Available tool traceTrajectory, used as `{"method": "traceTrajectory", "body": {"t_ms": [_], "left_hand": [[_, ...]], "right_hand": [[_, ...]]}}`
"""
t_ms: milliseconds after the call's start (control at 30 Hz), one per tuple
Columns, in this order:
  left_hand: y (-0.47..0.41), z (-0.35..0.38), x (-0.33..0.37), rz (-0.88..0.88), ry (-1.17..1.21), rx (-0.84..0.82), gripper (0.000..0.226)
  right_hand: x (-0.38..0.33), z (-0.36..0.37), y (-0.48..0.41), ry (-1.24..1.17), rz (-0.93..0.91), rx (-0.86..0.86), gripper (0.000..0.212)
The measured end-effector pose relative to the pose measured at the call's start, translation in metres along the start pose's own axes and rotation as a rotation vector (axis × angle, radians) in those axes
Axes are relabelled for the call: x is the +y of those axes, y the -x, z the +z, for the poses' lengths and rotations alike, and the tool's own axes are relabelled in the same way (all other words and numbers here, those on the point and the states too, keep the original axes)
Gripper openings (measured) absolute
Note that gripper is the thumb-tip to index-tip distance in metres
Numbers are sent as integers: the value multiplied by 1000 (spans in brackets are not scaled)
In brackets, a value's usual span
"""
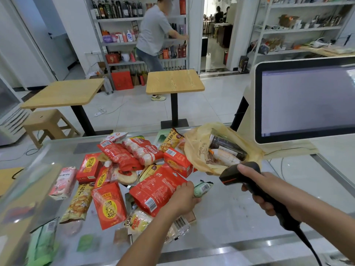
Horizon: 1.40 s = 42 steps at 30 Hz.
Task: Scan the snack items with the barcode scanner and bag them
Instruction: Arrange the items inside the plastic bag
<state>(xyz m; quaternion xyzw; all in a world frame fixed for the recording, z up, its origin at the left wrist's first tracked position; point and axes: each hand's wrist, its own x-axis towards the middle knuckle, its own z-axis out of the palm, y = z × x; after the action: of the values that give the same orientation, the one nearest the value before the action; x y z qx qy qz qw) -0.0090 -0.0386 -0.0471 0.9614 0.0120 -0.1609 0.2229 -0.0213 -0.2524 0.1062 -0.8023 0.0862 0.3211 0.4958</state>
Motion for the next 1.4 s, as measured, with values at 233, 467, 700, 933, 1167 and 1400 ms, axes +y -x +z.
{"method": "traceTrajectory", "body": {"t_ms": [233, 467, 700, 933, 1167, 1400], "left_hand": [[0, -1, -1, 18, 39, 14, 41], [-3, 2, -3, 13, 32, 18, 41], [-5, 4, -2, 4, 36, 40, 41], [-8, 6, -2, -1, 38, 45, 41], [-10, 3, -3, -15, 44, 2, 44], [-11, 2, -2, -33, 53, -24, 46]], "right_hand": [[-8, 6, 3, 22, 4, 4, 63], [-12, 2, 11, 46, 14, 19, 63], [-16, -9, 26, 66, 12, 9, 66], [-19, -8, 36, 85, 15, -11, 69], [-21, -5, 44, 73, 17, 1, 66], [-18, -5, 52, 64, 7, 7, 64]]}}
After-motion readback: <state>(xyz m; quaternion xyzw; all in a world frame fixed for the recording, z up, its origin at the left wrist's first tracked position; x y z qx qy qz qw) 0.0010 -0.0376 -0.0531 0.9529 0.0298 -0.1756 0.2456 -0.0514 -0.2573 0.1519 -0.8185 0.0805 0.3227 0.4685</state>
